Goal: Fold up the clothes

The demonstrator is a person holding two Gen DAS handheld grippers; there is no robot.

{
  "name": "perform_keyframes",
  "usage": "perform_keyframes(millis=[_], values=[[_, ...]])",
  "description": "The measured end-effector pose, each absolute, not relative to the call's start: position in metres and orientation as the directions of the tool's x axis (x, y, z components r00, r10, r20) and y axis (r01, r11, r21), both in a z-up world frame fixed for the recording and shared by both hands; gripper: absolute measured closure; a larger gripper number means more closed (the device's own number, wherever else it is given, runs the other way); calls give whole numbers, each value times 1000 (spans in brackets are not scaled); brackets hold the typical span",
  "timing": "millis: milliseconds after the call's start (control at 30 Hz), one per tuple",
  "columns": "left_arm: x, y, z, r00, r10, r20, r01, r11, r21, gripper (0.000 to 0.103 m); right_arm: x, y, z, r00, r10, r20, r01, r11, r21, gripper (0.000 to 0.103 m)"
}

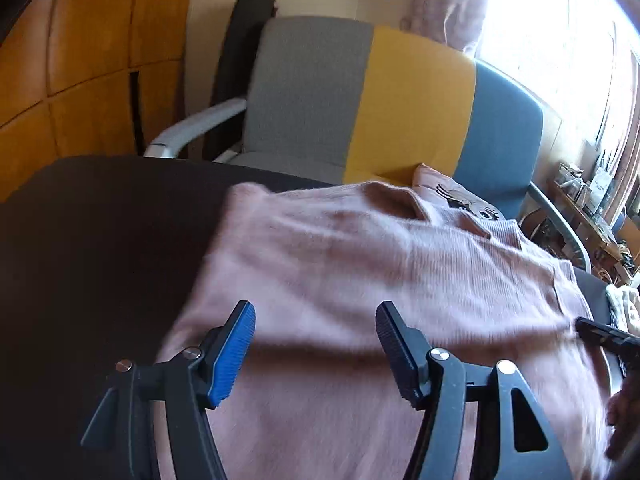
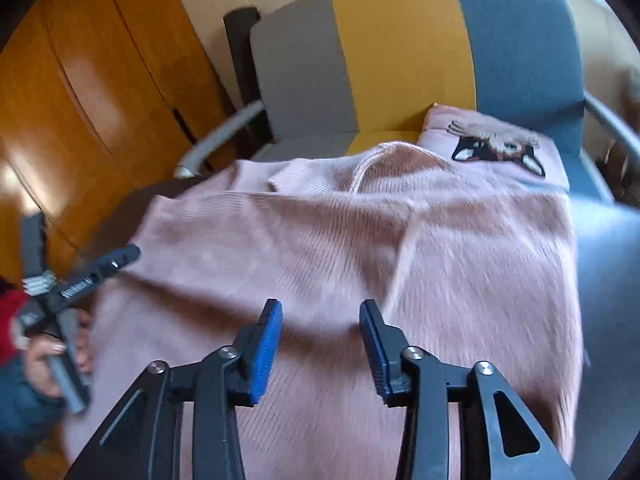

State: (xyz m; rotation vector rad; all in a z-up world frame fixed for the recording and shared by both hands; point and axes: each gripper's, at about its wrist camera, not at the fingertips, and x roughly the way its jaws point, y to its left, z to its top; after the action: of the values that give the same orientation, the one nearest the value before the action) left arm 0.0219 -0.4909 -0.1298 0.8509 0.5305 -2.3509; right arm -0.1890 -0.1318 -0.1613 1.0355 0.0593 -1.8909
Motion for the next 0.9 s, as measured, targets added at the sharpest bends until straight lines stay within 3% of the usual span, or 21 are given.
perform_keyframes(millis=[367, 633, 800, 867, 900], values=[[152, -470, -154, -558, -385, -735, 711, -679, -184, 38, -136, 75, -192, -195, -747, -635, 457, -642, 615, 53], [201, -434, -170, -631, -291, -719, 643, -715, -275, 38, -64, 72, -209, 11, -865, -501, 512, -426, 746, 53], [227, -402, -173, -689, -222, -690, 569, -755, -326, 40, -39, 61, -210, 33, -861, -508, 554, -407, 726, 58], [234, -399, -174, -694, -222, -685, 572, -748, -336, 46, -37, 61, -212, 18, -853, -521, 556, -425, 715, 65], [237, -398, -174, -696, -222, -683, 574, -744, -342, 55, -39, 60, -214, 14, -850, -526, 552, -432, 713, 69]])
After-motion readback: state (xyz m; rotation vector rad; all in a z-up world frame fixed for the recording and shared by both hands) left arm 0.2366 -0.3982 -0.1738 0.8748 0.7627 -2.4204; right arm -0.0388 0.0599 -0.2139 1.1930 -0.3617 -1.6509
